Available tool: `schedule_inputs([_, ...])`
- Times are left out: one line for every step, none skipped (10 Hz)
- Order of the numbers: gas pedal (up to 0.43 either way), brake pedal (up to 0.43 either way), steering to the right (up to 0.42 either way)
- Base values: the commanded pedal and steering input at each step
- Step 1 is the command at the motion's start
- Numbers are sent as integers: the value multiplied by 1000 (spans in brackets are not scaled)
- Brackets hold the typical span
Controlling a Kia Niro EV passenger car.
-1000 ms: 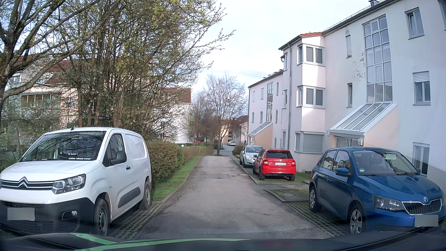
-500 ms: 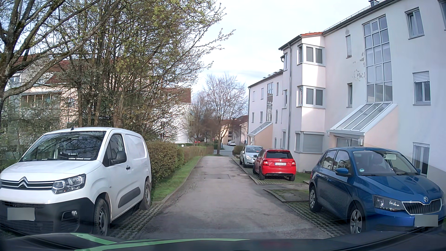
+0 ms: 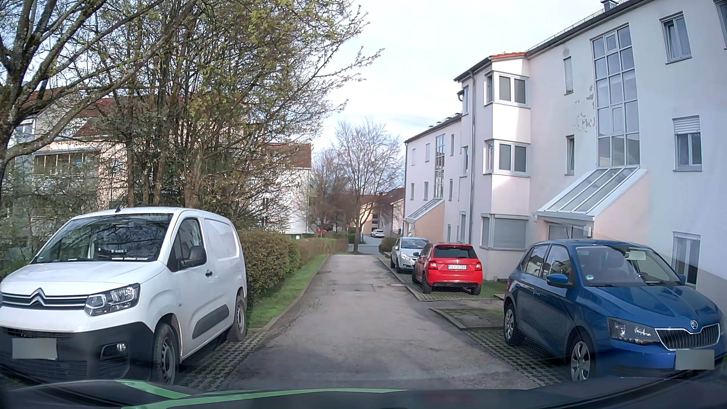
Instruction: Follow the waypoints while adhering to traffic rules and regulations
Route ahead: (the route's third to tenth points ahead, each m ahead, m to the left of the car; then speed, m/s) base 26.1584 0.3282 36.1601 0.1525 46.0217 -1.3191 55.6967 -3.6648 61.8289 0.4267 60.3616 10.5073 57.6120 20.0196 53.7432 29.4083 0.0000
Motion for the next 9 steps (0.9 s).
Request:
schedule_inputs([0, 622, 6])
schedule_inputs([0, 628, 6])
schedule_inputs([0, 628, 6])
schedule_inputs([0, 622, 6])
schedule_inputs([0, 622, 6])
schedule_inputs([0, 622, 6])
schedule_inputs([0, 622, 6])
schedule_inputs([0, 622, 6])
schedule_inputs([0, 628, 6])
